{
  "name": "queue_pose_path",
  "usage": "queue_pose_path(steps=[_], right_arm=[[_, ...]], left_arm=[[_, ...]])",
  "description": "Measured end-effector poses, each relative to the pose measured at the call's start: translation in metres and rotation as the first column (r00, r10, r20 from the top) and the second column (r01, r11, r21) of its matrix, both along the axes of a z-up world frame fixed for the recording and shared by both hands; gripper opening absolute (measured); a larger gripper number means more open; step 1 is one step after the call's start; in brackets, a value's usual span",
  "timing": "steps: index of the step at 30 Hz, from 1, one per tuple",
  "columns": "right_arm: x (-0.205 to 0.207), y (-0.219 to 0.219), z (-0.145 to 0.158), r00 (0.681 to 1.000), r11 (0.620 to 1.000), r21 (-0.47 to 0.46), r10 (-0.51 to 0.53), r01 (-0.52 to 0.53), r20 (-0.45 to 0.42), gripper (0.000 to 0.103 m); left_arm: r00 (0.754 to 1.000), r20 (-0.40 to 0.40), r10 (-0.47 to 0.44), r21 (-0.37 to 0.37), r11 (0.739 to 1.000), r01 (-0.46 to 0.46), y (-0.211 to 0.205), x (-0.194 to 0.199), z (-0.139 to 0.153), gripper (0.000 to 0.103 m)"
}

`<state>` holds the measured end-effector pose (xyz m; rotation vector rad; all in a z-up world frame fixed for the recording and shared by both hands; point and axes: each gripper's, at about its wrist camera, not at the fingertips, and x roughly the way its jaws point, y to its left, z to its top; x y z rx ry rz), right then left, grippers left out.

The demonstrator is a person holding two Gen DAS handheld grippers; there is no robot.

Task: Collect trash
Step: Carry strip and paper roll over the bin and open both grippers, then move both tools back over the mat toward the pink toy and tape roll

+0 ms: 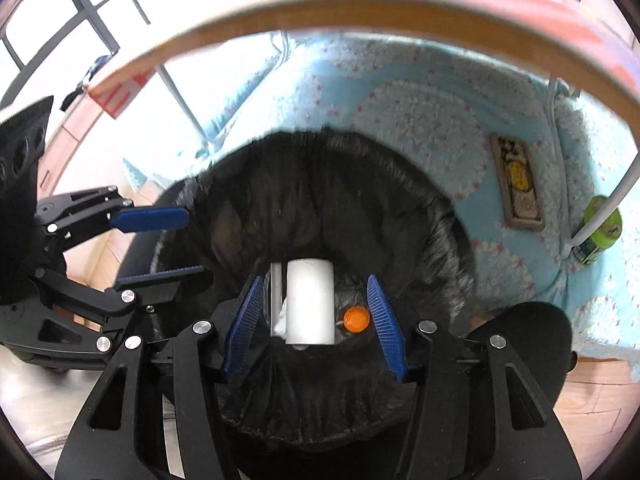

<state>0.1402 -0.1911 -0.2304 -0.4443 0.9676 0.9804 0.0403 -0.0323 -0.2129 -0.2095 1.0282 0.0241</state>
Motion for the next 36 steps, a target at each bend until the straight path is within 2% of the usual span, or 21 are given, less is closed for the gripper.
queue_pose_path(steps=[7, 12, 18, 29, 33, 36], right_arm=[[0.002, -0.008, 0.042, 0.999, 0.996, 0.085, -0.008, 0.003, 0.052, 0.054], [0.003, -0.009, 0.076, 0.994, 0.989, 0.144, -0.002, -0.014, 0.110, 0.054], [0.014, -0.007, 0.112, 0.986, 0.978, 0.206, -0.008, -0.027, 0.167, 0.054], [0.052, 0.013, 0.157, 0.967, 0.966, 0.256, -0.037, -0.030, 0.251, 0.054], [0.069, 0.024, 0.169, 0.943, 0.967, 0.252, -0.060, -0.025, 0.326, 0.054], [0.084, 0.034, 0.175, 0.938, 0.968, 0.248, -0.068, -0.019, 0.339, 0.054]], left_arm=[[0.995, 0.098, -0.027, 0.056, 0.998, 0.022, 0.001, 0.002, 0.039, 0.055], [0.981, 0.187, -0.053, 0.083, 0.996, 0.038, 0.003, 0.006, 0.075, 0.055], [0.965, 0.255, -0.067, 0.118, 0.992, 0.037, 0.010, 0.022, 0.106, 0.055], [0.952, 0.303, -0.054, 0.141, 0.990, 0.011, 0.029, 0.057, 0.130, 0.055], [0.950, 0.309, -0.042, 0.133, 0.991, 0.000, 0.038, 0.073, 0.132, 0.055], [0.951, 0.307, -0.027, 0.133, 0.991, -0.015, 0.046, 0.087, 0.133, 0.055]])
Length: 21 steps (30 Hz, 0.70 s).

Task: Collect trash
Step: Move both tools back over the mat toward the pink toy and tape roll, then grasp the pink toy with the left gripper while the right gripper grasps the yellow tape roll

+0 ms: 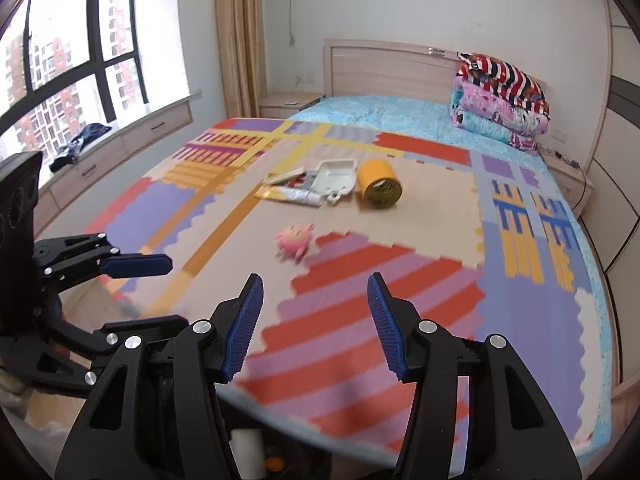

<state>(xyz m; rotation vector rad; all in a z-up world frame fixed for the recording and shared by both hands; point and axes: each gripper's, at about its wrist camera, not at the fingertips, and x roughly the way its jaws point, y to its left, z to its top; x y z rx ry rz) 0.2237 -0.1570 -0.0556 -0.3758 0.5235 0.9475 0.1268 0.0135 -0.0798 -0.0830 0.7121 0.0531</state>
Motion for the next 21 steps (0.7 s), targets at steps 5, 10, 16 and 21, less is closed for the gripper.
queue_pose_path(steps=[5, 10, 16, 21], right_arm=[[0.023, 0.019, 0.005, 1.000, 1.000, 0.009, -0.005, 0.005, 0.002, 0.055], [0.057, 0.043, 0.004, 0.999, 0.999, 0.012, -0.034, 0.034, -0.019, 0.055], [0.097, 0.068, 0.001, 0.996, 0.997, 0.005, -0.077, 0.077, -0.037, 0.063], [0.119, 0.081, -0.005, 0.994, 0.996, 0.002, -0.086, 0.087, -0.065, 0.063]], left_arm=[[1.000, -0.012, 0.000, -0.013, 1.000, -0.001, 0.015, 0.028, -0.007, 0.055], [1.000, -0.017, 0.015, -0.007, 1.000, -0.015, 0.027, 0.054, -0.010, 0.055], [0.999, -0.025, 0.026, -0.021, 0.999, -0.026, 0.040, 0.079, -0.017, 0.054], [0.999, -0.042, 0.030, -0.039, 0.999, -0.032, 0.046, 0.094, -0.026, 0.054]])
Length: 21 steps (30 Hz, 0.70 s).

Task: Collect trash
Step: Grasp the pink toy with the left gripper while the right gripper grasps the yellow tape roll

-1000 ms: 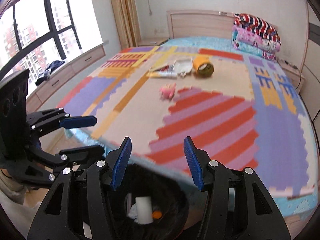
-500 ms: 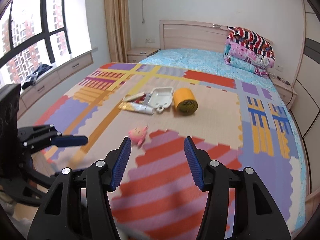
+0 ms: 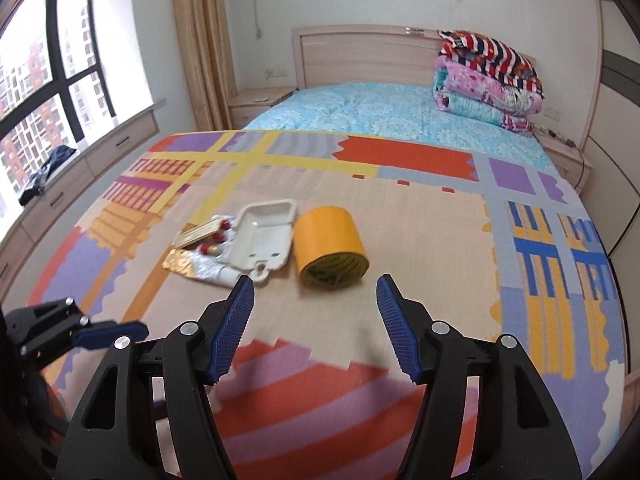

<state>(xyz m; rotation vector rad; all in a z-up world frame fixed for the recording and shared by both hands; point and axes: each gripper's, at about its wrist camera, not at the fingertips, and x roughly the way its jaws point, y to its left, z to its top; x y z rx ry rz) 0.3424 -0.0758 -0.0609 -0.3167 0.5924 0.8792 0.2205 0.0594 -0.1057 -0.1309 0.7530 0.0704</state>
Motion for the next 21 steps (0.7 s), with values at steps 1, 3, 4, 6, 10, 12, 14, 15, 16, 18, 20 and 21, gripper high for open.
queue_pose_path(steps=[1, 3, 4, 6, 10, 12, 14, 15, 16, 18, 20, 21], right_arm=[[0.005, 0.002, -0.002, 1.000, 1.000, 0.004, 0.000, 0.000, -0.011, 0.063], [0.010, 0.005, -0.003, 1.000, 1.000, 0.006, -0.006, 0.006, -0.022, 0.063], [0.014, 0.007, -0.004, 1.000, 1.000, 0.005, -0.006, 0.007, -0.028, 0.063], [0.019, 0.010, -0.006, 0.999, 1.000, 0.002, -0.006, 0.006, -0.036, 0.063], [0.026, 0.017, -0.009, 0.999, 1.000, -0.004, -0.011, 0.011, -0.046, 0.063], [0.029, 0.018, -0.010, 0.999, 1.000, -0.006, -0.012, 0.012, -0.049, 0.063], [0.032, 0.020, -0.012, 0.999, 1.000, -0.011, -0.024, 0.023, -0.046, 0.063], [0.034, 0.019, -0.012, 0.999, 1.000, -0.010, -0.024, 0.024, -0.047, 0.063], [0.035, 0.019, -0.012, 0.999, 1.000, -0.007, -0.022, 0.022, -0.050, 0.063], [0.037, 0.019, -0.012, 0.998, 1.000, -0.005, -0.021, 0.020, -0.057, 0.063], [0.038, 0.021, -0.013, 0.998, 1.000, 0.000, -0.013, 0.013, -0.066, 0.057], [0.039, 0.022, -0.013, 0.998, 1.000, -0.003, -0.005, 0.004, -0.070, 0.052]], left_arm=[[1.000, -0.003, 0.000, -0.001, 1.000, 0.000, 0.001, 0.002, -0.002, 0.054], [1.000, -0.011, 0.001, -0.007, 1.000, -0.001, 0.001, 0.007, -0.006, 0.054], [1.000, -0.017, 0.003, -0.010, 1.000, -0.003, 0.002, 0.009, -0.008, 0.054], [1.000, -0.024, 0.008, -0.018, 1.000, -0.008, 0.004, 0.013, -0.011, 0.054], [1.000, -0.028, 0.001, -0.033, 0.999, -0.002, 0.004, 0.017, -0.015, 0.054], [1.000, -0.031, 0.000, -0.038, 0.999, -0.001, 0.004, 0.019, -0.016, 0.054], [0.999, -0.036, 0.005, -0.037, 0.999, -0.006, 0.005, 0.020, -0.018, 0.049], [0.999, -0.039, 0.006, -0.037, 0.999, -0.007, 0.006, 0.021, -0.018, 0.046], [0.999, -0.043, 0.010, -0.035, 0.999, -0.012, 0.007, 0.022, -0.019, 0.041], [0.999, -0.049, 0.015, -0.037, 0.999, -0.017, 0.008, 0.023, -0.022, 0.036], [0.999, -0.045, 0.013, -0.042, 0.999, -0.015, 0.008, 0.024, -0.022, 0.036], [0.999, -0.044, 0.013, -0.038, 0.999, -0.015, 0.007, 0.024, -0.022, 0.035]])
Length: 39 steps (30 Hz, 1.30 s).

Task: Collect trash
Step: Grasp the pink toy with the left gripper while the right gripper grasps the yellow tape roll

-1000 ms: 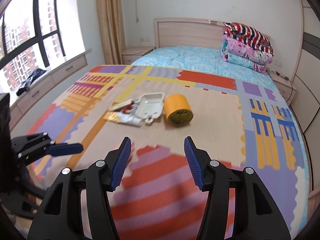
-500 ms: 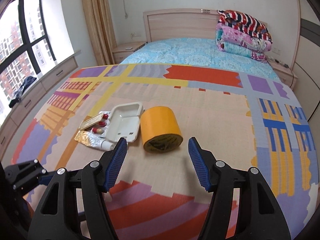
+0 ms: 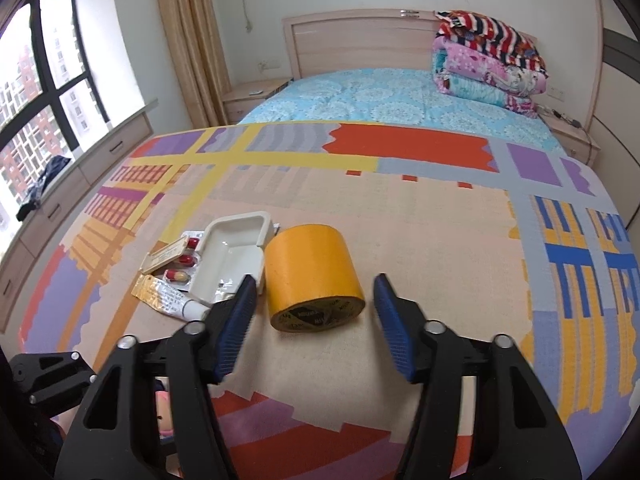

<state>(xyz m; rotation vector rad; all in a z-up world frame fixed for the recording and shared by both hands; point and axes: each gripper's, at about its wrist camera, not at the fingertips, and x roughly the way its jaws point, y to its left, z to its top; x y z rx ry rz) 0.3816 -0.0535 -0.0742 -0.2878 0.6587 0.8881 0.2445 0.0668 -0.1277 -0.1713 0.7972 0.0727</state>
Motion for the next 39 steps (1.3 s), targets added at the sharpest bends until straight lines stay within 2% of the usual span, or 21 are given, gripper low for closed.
queue_pose_path(steps=[7, 20, 25, 26, 39], right_arm=[[-0.006, -0.002, 0.004, 1.000, 1.000, -0.013, -0.003, 0.004, 0.030, 0.049], [-0.033, -0.020, 0.018, 0.998, 1.000, 0.010, 0.005, -0.005, 0.065, 0.048], [-0.052, -0.033, 0.024, 0.996, 1.000, 0.016, 0.018, -0.019, 0.087, 0.048], [-0.056, -0.036, 0.026, 0.996, 1.000, 0.017, 0.021, -0.023, 0.092, 0.048], [-0.111, -0.072, 0.038, 0.989, 0.998, 0.037, 0.053, -0.059, 0.138, 0.048]], left_arm=[[1.000, 0.008, 0.007, 0.008, 1.000, -0.007, 0.000, -0.004, 0.004, 0.034], [0.998, 0.070, -0.010, 0.035, 0.999, 0.007, -0.015, -0.031, 0.034, 0.034], [0.996, 0.086, -0.024, 0.046, 0.999, 0.020, -0.027, -0.045, 0.045, 0.034], [0.995, 0.091, -0.028, 0.049, 0.999, 0.023, -0.029, -0.048, 0.047, 0.028], [0.991, 0.127, -0.044, 0.054, 0.998, 0.037, -0.052, -0.087, 0.066, 0.028]])
